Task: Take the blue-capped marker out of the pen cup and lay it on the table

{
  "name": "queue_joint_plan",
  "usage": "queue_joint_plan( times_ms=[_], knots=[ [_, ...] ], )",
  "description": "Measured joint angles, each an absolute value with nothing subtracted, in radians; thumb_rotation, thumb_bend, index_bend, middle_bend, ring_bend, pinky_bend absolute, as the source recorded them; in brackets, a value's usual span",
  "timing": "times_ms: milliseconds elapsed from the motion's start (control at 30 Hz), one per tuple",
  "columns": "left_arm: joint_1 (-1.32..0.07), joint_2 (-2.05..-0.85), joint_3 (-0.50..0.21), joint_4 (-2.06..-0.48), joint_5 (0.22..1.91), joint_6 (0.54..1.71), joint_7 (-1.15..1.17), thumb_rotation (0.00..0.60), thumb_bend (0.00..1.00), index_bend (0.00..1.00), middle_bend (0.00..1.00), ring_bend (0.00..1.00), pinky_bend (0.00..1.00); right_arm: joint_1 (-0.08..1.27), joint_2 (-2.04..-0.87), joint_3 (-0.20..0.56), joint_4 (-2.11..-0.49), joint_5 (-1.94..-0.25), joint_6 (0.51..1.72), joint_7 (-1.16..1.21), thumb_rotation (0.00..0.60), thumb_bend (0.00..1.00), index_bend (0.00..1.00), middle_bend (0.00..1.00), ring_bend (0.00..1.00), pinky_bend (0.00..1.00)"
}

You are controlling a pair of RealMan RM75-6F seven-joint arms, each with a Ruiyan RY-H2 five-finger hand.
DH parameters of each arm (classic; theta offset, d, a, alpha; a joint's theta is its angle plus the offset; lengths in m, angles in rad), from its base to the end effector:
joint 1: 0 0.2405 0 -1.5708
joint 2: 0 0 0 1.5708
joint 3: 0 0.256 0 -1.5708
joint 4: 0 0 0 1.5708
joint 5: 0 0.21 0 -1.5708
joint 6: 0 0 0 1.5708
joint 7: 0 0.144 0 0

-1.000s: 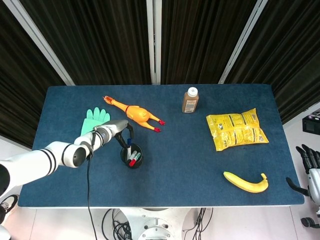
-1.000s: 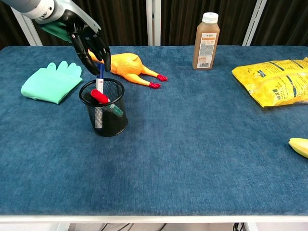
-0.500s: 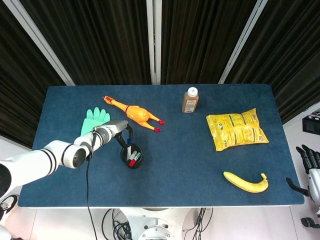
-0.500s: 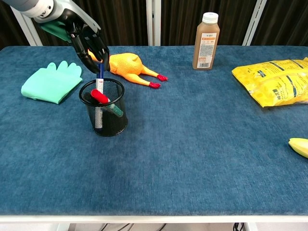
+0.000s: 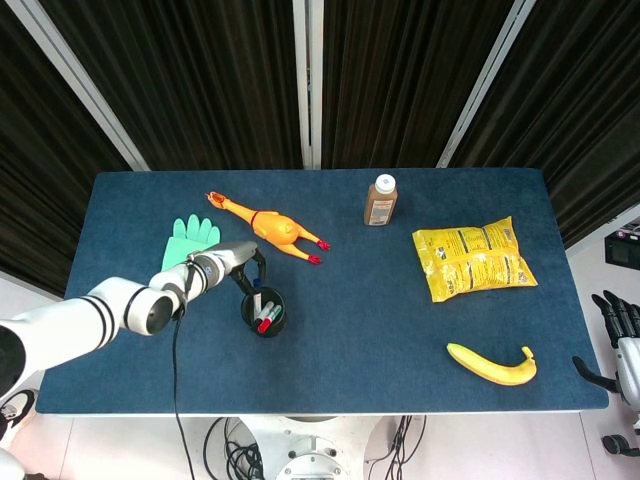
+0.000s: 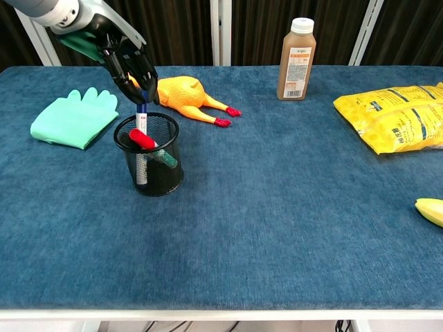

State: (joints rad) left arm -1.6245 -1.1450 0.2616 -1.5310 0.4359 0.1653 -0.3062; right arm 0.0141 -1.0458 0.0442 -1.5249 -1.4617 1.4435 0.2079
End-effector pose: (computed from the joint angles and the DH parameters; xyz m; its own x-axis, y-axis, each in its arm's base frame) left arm -0.0592 0.4103 0.0498 0.2141 0.8107 0.5448 0.9644 -0.0867 -0.2499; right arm -0.3525 -0.1569 0.1908 0.3430 -0.0528 0.9379 -0.9312 0.1123 0.3469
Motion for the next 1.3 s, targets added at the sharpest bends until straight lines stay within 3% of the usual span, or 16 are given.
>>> queue_joint_plan(
  times_ms=[867, 1100, 1300],
  knots=[
    [-1.614, -1.108, 0.224, -1.551, 0.524, 0.129, -0.386, 0.600, 0.41, 0.68, 0.24, 0.01, 0.12, 0.012, -1.044, 0.044, -1.524, -1.465, 1.447, 0.213, 0.600, 0.18, 0.00, 0.00, 0.00, 0.00],
    [-1.611, -1.011, 0.180, -1.642, 0.553, 0.141, -0.396, 0.600, 0.42, 0.68, 0.24, 0.01, 0.13, 0.011, -1.038, 0.046, -1.540, -1.470, 1.458, 0.204, 0.600, 0.18, 0.00, 0.00, 0.00, 0.00],
    [-1.614, -0.857, 0.137, -1.782, 0.574, 0.186, -0.398, 0.600, 0.42, 0.68, 0.25, 0.02, 0.13, 0.008, -1.035, 0.043, -1.557, -1.486, 1.471, 0.189, 0.600, 0.18, 0.00, 0.00, 0.00, 0.00]
  ],
)
